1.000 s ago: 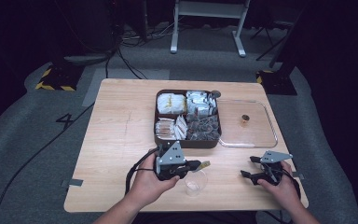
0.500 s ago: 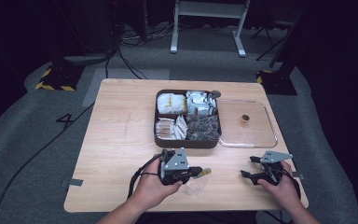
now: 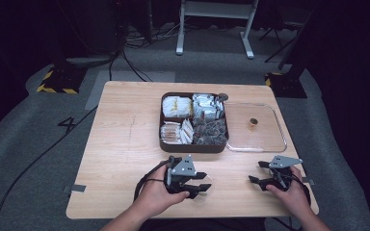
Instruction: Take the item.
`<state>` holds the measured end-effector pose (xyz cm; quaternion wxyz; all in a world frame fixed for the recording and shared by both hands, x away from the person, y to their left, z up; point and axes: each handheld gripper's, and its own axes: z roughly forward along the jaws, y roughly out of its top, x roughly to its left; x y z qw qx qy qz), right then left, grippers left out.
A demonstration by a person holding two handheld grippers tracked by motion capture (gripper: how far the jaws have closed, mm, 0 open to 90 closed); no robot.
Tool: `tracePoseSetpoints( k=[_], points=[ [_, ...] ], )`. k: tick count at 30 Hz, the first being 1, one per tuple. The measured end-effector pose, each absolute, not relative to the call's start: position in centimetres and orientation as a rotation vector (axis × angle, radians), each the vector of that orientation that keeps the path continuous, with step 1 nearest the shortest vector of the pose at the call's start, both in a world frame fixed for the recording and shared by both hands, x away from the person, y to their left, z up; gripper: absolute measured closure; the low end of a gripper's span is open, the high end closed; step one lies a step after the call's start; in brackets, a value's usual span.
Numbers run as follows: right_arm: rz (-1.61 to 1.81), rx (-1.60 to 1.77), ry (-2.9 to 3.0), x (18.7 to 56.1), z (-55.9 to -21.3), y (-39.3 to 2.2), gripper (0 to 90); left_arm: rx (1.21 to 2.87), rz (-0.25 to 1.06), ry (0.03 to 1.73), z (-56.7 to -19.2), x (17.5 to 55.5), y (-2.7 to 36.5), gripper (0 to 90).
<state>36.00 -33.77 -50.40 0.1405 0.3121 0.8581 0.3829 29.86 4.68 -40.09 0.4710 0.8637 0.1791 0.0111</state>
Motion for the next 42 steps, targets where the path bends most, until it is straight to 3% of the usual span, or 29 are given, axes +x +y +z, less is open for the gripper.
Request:
tracePoseSetpoints(
  k=[12, 25, 32, 42],
  points=[
    [1.106, 0.901, 2.478, 36.0, -50.4, -33.8, 21.8, 2.099, 0.147, 0.481, -39.4, 30.4, 6.0, 47.6],
    [1.106, 0.901, 2.479, 36.0, -50.4, -33.8, 21.7, 2.09, 0.253, 0.584, -38.7, 31.1, 9.3, 41.1],
    [1.107, 0.899, 2.48, 36.0, -50.4, -33.8, 21.6, 2.122, 0.359, 0.688, -39.1, 31.7, 11.7, 28.1],
    [1.109, 0.894, 2.481, 36.1, -50.4, -33.7, 21.5, 2.138, 0.397, 0.802, -40.1, 32.6, 15.5, 27.2]
  ],
)
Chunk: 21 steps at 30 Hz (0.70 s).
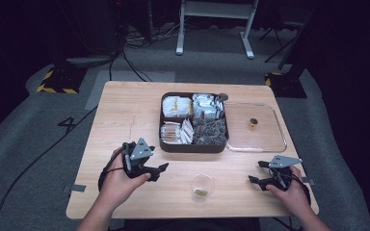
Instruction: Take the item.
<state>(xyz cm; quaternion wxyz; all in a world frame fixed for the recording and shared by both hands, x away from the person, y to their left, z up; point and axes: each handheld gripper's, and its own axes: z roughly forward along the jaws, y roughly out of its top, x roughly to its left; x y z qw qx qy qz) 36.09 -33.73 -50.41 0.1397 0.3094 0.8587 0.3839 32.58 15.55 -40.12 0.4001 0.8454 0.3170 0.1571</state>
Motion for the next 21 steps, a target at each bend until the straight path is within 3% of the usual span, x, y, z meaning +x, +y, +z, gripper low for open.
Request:
tracePoseSetpoints(
  k=[21],
  points=[
    [1.11, 0.889, 2.484, 36.1, -50.4, -33.7, 21.5, 2.24, 0.392, 0.992, -44.3, 33.0, 20.8, 25.7]
  ],
)
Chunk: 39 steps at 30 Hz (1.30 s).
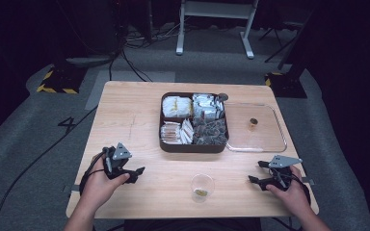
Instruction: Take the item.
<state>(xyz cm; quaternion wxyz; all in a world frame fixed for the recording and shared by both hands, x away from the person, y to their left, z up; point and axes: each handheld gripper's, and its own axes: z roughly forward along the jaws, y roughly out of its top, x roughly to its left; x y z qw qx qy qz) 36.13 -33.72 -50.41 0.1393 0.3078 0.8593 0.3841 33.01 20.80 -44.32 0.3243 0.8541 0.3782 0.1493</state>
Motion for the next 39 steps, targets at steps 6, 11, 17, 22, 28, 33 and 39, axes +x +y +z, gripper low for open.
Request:
tracePoseSetpoints(
  k=[6, 11, 17, 22, 28, 33, 39],
  points=[
    [1.11, 0.889, 2.483, 36.1, -50.4, -33.7, 21.5, 2.277, 0.376, 1.013, -46.1, 32.5, 21.4, 24.1],
    [1.11, 0.889, 2.484, 36.1, -50.4, -33.7, 21.5, 2.283, 0.372, 1.039, -47.0, 32.2, 21.8, 23.9],
    [1.109, 0.889, 2.484, 36.1, -50.4, -33.7, 21.5, 2.284, 0.341, 1.073, -48.4, 31.8, 22.2, 23.8],
    [1.11, 0.889, 2.484, 36.1, -50.4, -33.7, 21.4, 2.312, 0.347, 1.08, -49.1, 31.8, 22.3, 22.7],
    [1.109, 0.888, 2.485, 36.1, -50.4, -33.7, 21.4, 2.28, 0.351, 1.098, -49.4, 31.9, 22.5, 17.7],
    [1.11, 0.888, 2.484, 36.1, -50.4, -33.7, 21.4, 2.219, 0.383, 1.107, -50.0, 31.6, 22.8, 12.6],
    [1.11, 0.889, 2.484, 36.1, -50.4, -33.7, 21.4, 2.171, 0.41, 1.097, -50.5, 31.4, 23.2, 9.9]
  ],
)
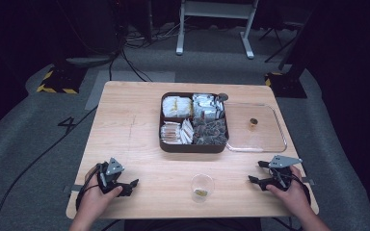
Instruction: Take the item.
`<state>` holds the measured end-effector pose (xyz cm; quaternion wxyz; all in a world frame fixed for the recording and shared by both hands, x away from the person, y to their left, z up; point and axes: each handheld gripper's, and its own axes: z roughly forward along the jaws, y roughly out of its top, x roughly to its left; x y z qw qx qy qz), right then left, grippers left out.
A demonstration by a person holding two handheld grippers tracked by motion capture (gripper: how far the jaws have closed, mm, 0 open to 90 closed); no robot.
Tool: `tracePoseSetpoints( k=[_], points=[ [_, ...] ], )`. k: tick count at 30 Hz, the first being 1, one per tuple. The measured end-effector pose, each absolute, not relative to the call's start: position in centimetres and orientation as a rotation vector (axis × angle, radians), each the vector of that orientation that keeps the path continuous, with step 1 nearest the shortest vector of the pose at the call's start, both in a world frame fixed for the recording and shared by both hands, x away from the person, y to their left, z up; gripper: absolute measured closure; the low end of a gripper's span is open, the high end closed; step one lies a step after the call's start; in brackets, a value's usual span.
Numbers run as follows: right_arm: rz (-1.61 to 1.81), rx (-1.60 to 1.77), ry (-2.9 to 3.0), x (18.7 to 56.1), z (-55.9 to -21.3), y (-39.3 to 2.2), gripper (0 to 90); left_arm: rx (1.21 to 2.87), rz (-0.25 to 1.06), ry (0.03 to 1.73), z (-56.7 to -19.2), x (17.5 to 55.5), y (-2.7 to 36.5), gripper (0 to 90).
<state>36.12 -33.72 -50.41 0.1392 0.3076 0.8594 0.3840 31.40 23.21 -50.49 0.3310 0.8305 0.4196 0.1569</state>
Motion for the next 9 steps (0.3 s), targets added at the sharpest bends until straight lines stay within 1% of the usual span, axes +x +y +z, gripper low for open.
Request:
tracePoseSetpoints(
  k=[9],
  points=[
    [1.109, 0.889, 2.485, 36.12, -50.41, -33.71, 21.3, 2.166, 0.417, 1.107, -50.52, 31.38, 23.15, 9.2]
  ],
)
